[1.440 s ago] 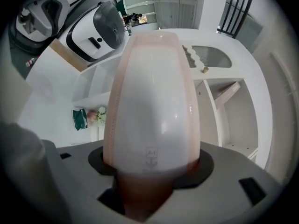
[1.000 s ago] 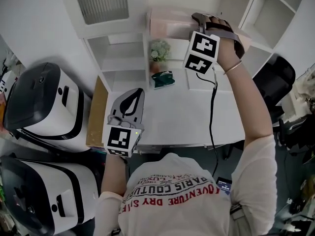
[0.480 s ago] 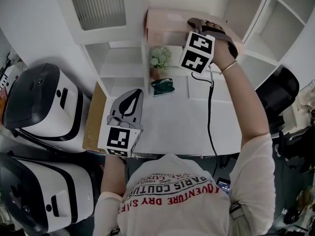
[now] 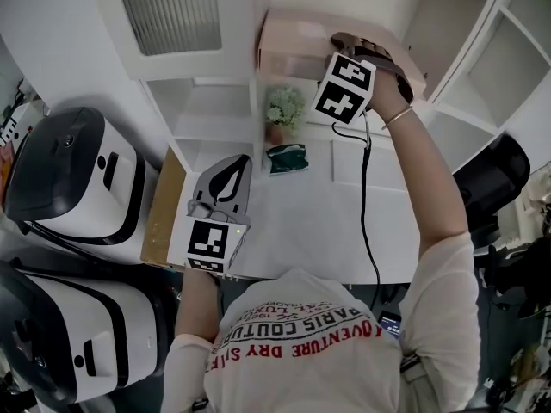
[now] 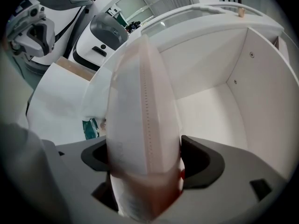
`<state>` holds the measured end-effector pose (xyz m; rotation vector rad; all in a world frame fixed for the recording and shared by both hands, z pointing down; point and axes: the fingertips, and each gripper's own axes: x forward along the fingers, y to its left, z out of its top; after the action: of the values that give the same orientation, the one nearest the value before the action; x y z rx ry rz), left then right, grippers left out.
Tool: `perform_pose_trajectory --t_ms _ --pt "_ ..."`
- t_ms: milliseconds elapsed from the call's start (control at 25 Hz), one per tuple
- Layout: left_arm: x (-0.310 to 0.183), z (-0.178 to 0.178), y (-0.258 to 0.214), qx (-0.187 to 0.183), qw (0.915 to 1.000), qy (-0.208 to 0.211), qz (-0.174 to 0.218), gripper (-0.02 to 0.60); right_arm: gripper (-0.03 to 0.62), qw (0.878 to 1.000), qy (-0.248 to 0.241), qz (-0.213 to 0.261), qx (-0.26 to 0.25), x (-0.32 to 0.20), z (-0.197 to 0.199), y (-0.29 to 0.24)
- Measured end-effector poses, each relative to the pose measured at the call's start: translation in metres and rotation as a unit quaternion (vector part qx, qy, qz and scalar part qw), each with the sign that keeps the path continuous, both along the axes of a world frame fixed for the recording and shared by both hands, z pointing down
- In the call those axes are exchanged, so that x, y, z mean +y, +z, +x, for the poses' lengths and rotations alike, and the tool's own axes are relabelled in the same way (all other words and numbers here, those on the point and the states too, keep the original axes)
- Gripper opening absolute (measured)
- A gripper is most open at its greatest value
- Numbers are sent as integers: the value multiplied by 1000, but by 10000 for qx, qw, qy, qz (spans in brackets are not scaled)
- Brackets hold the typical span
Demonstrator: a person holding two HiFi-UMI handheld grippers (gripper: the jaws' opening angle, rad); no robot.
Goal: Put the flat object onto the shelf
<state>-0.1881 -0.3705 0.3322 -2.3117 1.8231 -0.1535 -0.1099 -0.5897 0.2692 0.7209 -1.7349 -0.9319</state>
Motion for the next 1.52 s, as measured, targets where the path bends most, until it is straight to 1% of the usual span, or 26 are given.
perform_pose_trajectory --t_ms 320,440,520,680,840,960,1040,1080,1120,1160,1200,1240,1280,1440,1520 --pt "-21 -2 -7 -89 9999 48 80 14 439 9970 -138 -729 -236 -10 -10 6" --pt "-29 -3 -8 -49 9999 56 104 14 457 9943 -142 -1001 -340 -12 -13 6" --pt "-32 -3 -9 -6 9999 86 105 14 463 9934 -117 -1082 -361 -11 -15 6" --pt "-35 1 -9 42 9998 150 140 14 468 9940 -174 -1009 -386 -10 -16 3" --pt "-31 2 -9 28 9998 147 126 14 466 9951 -298 -767 -548 -5 -16 -2" --pt "-23 0 -10 50 9998 110 152 14 465 9963 -297 -505 -633 2 -12 -8" --pt "-15 2 -9 54 9998 128 135 14 463 9961 -282 -421 -716 12 -6 -12" --pt "-12 3 -9 64 9998 140 127 14 453 9957 -288 -358 -806 18 -3 -15" --pt "-9 4 -9 84 9998 152 116 14 386 9949 -299 -233 -934 24 -1 -21" --pt "-6 6 -9 112 9997 164 104 14 261 9937 -306 -73 -1080 31 2 -28" --pt "-4 8 -9 137 9997 179 95 14 218 9921 -305 58 -1213 37 6 -34" --pt "-1 10 -9 152 9996 200 86 14 198 9907 -298 130 -1319 44 9 -38" --pt "2 12 -9 157 9996 228 76 14 191 9894 -288 172 -1411 51 14 -41" --pt "14 24 -8 158 9992 360 36 14 94 9829 -213 394 -1787 76 31 -48" --pt "18 28 -8 169 9990 414 20 14 66 9795 -139 474 -1954 86 41 -48"
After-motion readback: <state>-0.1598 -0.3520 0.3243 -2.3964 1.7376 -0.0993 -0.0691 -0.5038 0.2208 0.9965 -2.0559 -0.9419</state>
